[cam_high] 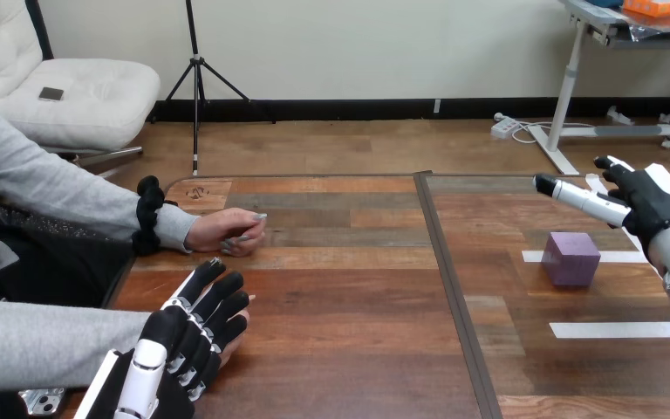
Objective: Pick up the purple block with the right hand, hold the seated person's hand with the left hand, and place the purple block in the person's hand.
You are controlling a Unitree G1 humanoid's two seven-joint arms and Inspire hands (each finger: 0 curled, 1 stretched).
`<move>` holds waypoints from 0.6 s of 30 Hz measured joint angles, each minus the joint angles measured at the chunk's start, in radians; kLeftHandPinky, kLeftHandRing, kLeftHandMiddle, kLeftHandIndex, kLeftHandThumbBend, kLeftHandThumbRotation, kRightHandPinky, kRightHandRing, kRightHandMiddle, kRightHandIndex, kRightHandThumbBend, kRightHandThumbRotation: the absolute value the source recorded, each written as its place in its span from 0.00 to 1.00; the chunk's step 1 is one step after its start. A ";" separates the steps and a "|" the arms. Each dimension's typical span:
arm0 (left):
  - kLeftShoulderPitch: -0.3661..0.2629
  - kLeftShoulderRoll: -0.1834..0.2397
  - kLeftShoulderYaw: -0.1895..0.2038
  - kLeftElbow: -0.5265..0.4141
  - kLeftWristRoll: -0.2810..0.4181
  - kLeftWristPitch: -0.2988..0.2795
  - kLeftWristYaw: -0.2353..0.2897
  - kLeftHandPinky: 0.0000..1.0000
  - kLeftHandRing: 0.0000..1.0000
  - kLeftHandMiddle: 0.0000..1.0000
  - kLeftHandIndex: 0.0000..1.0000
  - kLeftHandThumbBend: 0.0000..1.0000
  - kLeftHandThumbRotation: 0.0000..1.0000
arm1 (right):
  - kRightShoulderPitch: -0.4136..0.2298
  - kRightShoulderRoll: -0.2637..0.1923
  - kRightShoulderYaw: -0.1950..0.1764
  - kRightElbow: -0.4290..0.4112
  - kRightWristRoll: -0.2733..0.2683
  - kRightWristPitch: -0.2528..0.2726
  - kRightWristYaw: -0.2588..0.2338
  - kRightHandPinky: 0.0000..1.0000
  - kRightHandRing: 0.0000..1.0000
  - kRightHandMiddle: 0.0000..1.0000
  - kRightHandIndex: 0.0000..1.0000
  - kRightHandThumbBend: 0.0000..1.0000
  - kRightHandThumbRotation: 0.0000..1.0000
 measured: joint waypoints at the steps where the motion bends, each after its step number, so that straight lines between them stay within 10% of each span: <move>1: 0.000 0.000 0.000 0.000 0.000 0.000 0.000 0.92 0.91 0.90 0.92 0.53 0.92 | -0.001 0.001 0.004 0.000 -0.002 0.005 -0.003 0.80 0.95 0.97 0.96 1.00 0.58; 18: 0.000 0.000 0.000 0.000 0.001 0.000 0.003 0.93 0.91 0.90 0.91 0.51 0.94 | -0.016 0.014 0.025 0.018 -0.020 0.077 -0.037 0.78 0.95 0.97 0.96 1.00 0.47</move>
